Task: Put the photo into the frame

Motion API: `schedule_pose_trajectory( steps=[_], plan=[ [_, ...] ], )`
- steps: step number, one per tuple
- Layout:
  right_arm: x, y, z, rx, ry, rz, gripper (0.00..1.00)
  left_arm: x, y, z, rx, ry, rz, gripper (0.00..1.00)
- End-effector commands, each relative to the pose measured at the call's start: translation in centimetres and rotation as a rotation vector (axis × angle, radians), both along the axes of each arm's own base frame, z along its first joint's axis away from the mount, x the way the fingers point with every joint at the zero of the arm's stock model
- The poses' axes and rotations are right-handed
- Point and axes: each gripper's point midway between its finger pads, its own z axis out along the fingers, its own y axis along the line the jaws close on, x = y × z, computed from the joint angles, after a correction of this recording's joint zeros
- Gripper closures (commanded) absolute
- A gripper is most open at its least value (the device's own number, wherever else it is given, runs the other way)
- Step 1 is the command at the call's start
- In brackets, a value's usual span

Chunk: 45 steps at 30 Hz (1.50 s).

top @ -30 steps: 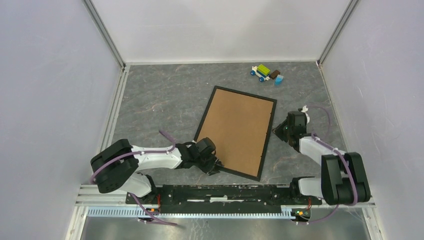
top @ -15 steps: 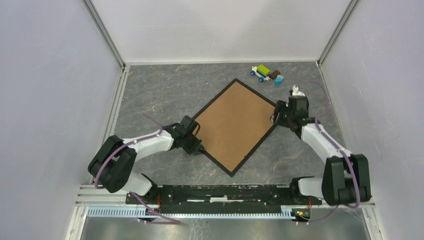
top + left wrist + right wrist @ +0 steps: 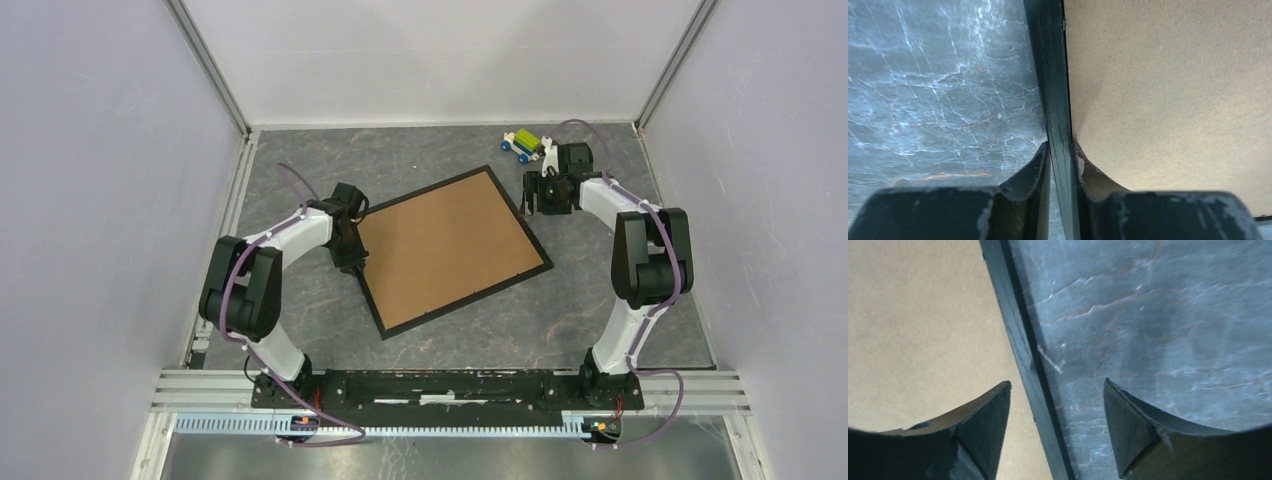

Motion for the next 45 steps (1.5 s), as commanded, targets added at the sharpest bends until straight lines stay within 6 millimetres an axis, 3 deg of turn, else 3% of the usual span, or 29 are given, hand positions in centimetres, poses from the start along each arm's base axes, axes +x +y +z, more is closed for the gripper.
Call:
schedule_pose_trajectory(
  steps=[1, 3, 7, 10, 15, 18, 21, 24, 27, 29, 45],
  plan=[
    [-2.1, 1.8, -0.2, 0.105, 0.051, 0.059, 0.32, 0.7, 3.3, -1.1, 0.201, 0.039, -0.156, 0.94],
    [-4.2, 3.2, -0.9, 0.195, 0.068, 0.063, 0.43, 1.6, 2.9, -0.9, 0.191, 0.029, -0.173, 0.92],
    [-8.5, 4.0, -2.5, 0.214, 0.112, 0.052, 0.51, 3.3, 2.3, -1.0, 0.185, 0.017, -0.197, 0.83],
    [-11.3, 4.0, -2.4, 0.187, 0.11, 0.064, 0.52, 4.1, 1.8, -1.4, 0.169, 0.022, -0.219, 0.77],
    [-15.2, 4.0, -1.3, 0.175, 0.085, 0.087, 0.47, 4.3, 1.9, -1.6, 0.176, 0.029, -0.238, 0.8],
    [-15.2, 0.5, -1.5, 0.009, 0.109, 0.008, 0.4, 4.4, 2.5, -1.5, 0.212, 0.021, -0.236, 0.81],
    [-14.8, -0.4, -1.3, 0.04, 0.145, -0.024, 0.43, 4.2, 2.9, -1.6, 0.227, 0.023, -0.235, 0.83],
    [-14.1, -0.4, -0.9, 0.085, 0.148, -0.036, 0.48, 4.2, 3.4, -1.5, 0.253, 0.02, -0.23, 0.85],
    [-13.1, 0.0, -0.9, 0.097, 0.152, -0.015, 0.61, 4.1, 3.6, -1.5, 0.258, 0.02, -0.231, 0.86],
    [-12.9, 0.2, -1.2, 0.104, 0.158, -0.005, 0.64, 4.1, 3.5, -1.6, 0.258, 0.021, -0.231, 0.86],
    [-12.9, 1.4, -2.9, 0.119, 0.215, 0.032, 0.68, 4.1, 3.3, -1.8, 0.245, 0.024, -0.229, 0.89]
  ],
)
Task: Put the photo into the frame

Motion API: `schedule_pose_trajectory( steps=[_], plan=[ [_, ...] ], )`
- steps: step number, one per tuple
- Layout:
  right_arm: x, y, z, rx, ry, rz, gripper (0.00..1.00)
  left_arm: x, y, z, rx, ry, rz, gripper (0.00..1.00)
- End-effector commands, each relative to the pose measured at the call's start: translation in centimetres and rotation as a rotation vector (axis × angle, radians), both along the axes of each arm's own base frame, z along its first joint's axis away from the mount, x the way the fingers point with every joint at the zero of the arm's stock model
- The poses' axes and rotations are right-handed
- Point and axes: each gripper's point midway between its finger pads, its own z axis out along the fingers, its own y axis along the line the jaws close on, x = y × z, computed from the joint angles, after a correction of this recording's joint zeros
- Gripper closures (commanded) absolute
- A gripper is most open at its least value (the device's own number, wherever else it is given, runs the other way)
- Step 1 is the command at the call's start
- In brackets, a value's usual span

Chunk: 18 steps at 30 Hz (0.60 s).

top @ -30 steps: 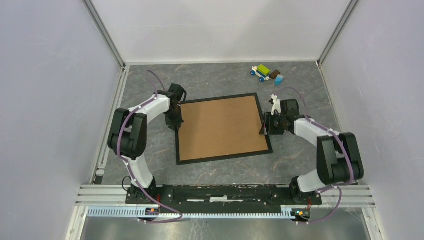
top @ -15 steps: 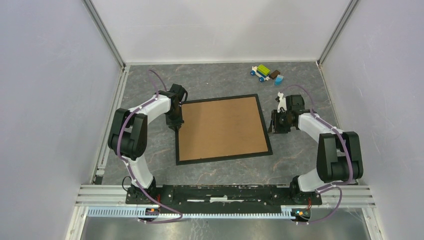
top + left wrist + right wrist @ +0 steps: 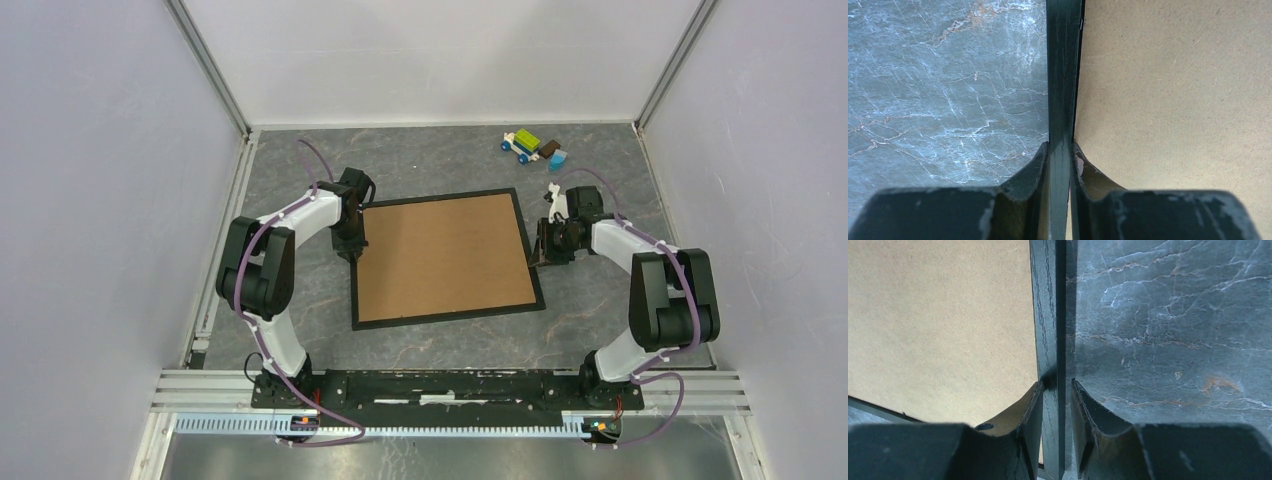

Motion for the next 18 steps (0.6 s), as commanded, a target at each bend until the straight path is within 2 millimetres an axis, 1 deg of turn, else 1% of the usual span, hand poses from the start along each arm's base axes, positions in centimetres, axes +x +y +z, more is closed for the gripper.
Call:
schedule_pose_trajectory(
  steps=[1, 9, 13, 18],
  plan=[
    [0.3, 0.3, -0.2, -0.018, -0.004, 0.023, 0.68, 0.6, 1.6, -2.0, 0.081, -0.014, -0.016, 0.89],
    [-0.3, -0.6, -0.2, -0.07, 0.005, 0.013, 0.68, 0.5, 1.6, -2.0, 0.082, -0.012, -0.016, 0.89],
    [-0.5, -0.4, 0.0, -0.059, 0.001, 0.016, 0.69, 0.4, 1.6, -2.0, 0.084, -0.012, -0.015, 0.9],
    [-1.2, 0.1, -0.4, -0.05, 0.018, 0.033, 0.69, 0.2, 1.6, -2.1, 0.081, -0.005, -0.01, 0.9]
  ],
)
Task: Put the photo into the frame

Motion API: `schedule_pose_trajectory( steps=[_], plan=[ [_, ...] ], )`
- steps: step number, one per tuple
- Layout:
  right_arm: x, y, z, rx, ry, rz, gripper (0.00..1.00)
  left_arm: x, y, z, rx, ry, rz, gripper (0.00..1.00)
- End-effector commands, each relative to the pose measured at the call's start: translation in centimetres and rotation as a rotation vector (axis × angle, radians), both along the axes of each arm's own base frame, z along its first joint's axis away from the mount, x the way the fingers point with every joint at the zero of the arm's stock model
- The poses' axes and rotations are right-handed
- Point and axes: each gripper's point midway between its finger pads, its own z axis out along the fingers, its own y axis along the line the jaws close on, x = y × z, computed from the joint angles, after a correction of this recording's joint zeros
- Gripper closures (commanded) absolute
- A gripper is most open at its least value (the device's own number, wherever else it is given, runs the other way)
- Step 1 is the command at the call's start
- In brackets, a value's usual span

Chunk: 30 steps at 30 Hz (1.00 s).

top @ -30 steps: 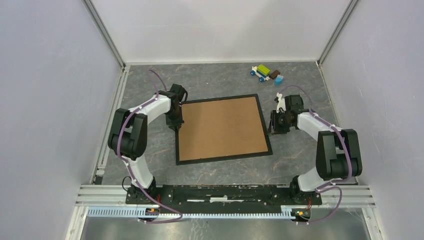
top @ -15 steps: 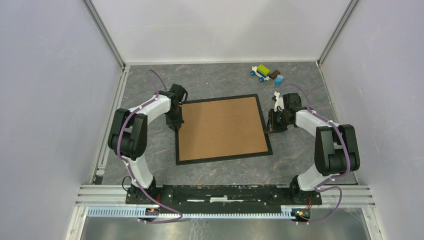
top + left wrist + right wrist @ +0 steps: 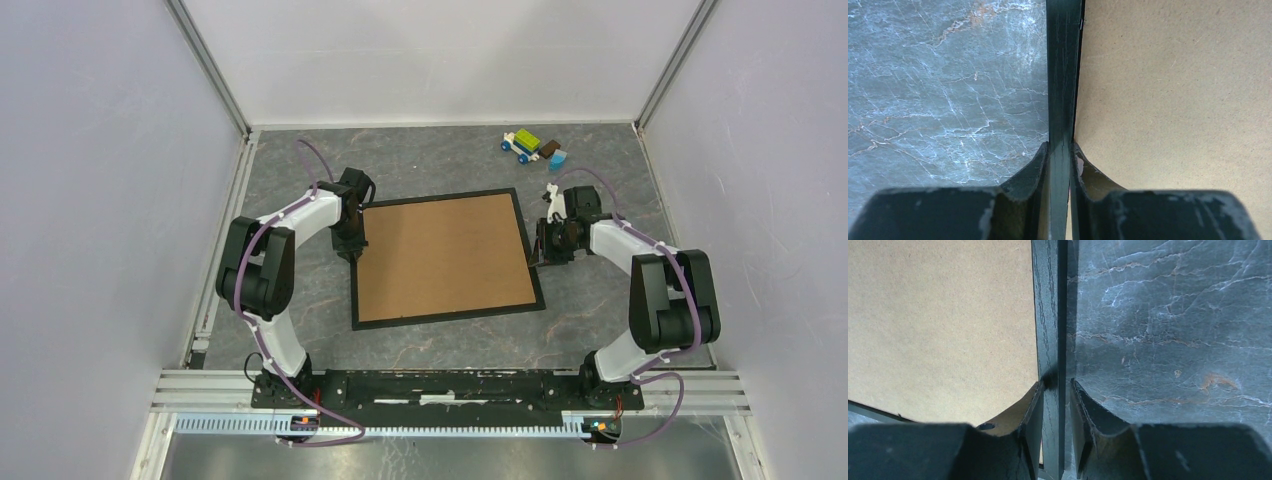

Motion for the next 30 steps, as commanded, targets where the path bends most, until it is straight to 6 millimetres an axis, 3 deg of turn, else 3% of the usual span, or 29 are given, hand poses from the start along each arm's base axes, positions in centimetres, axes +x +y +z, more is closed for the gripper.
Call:
schedule_pose_trajectory(
  steps=[1, 6, 11, 19, 23, 25, 27, 30],
  plan=[
    [-1.4, 0.2, -0.5, -0.024, 0.024, 0.024, 0.69, 0.2, 1.7, -2.1, 0.08, -0.005, -0.007, 0.9],
    [-2.0, 0.5, -0.5, -0.026, 0.025, 0.023, 0.67, -0.3, 1.6, -2.3, 0.076, 0.003, 0.003, 0.91],
    [-3.5, 1.3, -2.0, -0.053, 0.058, 0.005, 0.66, -0.8, 1.5, -2.5, 0.068, 0.009, 0.034, 0.92],
    [-2.3, 0.4, -4.7, -0.152, 0.102, -0.016, 0.65, -0.8, 1.5, -2.5, 0.069, 0.008, 0.029, 0.93],
    [-3.0, 1.0, -5.5, -0.202, 0.141, 0.068, 0.57, -0.8, 1.2, -2.4, 0.068, 0.008, 0.011, 0.94],
    [-2.7, 2.6, -4.2, -0.108, 0.105, 0.106, 0.5, -0.7, 1.2, -2.4, 0.069, 0.008, 0.007, 0.94],
    [-1.3, 3.7, -1.4, -0.023, 0.026, 0.103, 0.44, -0.7, 1.3, -2.4, 0.074, 0.007, 0.0, 0.94],
    [0.9, 2.7, 1.9, -0.021, -0.048, 0.062, 0.44, -0.6, 1.5, -2.3, 0.085, 0.004, -0.005, 0.94]
  ],
)
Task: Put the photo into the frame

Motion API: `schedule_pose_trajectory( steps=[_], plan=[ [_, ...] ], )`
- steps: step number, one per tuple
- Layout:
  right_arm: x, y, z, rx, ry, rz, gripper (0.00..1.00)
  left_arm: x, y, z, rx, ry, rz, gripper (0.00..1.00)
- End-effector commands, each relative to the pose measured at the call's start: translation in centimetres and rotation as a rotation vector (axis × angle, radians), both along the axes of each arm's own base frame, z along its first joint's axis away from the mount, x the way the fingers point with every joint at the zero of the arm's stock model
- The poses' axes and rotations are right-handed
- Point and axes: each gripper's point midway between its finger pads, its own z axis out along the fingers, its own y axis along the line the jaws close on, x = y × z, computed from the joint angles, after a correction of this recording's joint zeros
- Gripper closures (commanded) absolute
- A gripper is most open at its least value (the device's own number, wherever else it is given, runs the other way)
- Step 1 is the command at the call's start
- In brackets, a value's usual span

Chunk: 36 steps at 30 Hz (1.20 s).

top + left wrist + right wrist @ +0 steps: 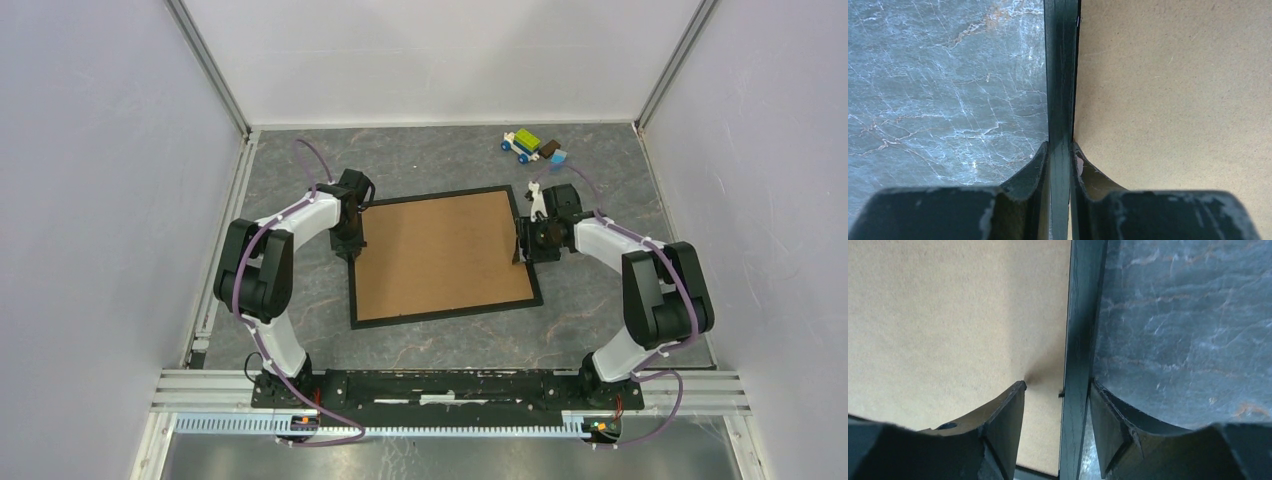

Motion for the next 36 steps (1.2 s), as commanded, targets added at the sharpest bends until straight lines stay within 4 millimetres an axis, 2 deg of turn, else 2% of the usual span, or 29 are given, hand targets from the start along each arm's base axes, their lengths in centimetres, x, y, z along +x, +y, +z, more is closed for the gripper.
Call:
schedule_pose_trajectory(
  steps=[1, 4, 7, 15, 19, 29, 36],
  plan=[
    [0.2, -0.7, 2.8, 0.038, -0.009, 0.001, 0.46, -0.6, 1.0, -2.2, 0.063, 0.027, -0.008, 0.94],
    [1.0, -2.2, 3.8, 0.038, -0.043, -0.035, 0.51, -0.7, 1.1, -2.2, 0.066, 0.028, -0.01, 0.94],
    [1.0, -2.1, 3.6, 0.069, -0.043, -0.03, 0.59, -0.6, 1.1, -2.3, 0.064, 0.028, -0.009, 0.94],
    [-0.5, -1.7, 1.6, 0.077, 0.011, -0.013, 0.62, -0.7, 1.1, -2.4, 0.062, 0.034, -0.01, 0.95],
    [-0.8, -2.4, 0.6, 0.04, 0.03, -0.026, 0.63, -0.7, 0.9, -2.5, 0.056, 0.037, -0.011, 0.95],
    [-0.8, -2.4, -1.0, 0.015, 0.061, -0.034, 0.66, -0.7, 0.9, -2.4, 0.056, 0.035, -0.009, 0.95],
    [-0.5, -3.8, -2.2, -0.071, 0.097, -0.068, 0.66, -0.7, 0.9, -2.6, 0.059, 0.041, -0.02, 0.95]
  ],
)
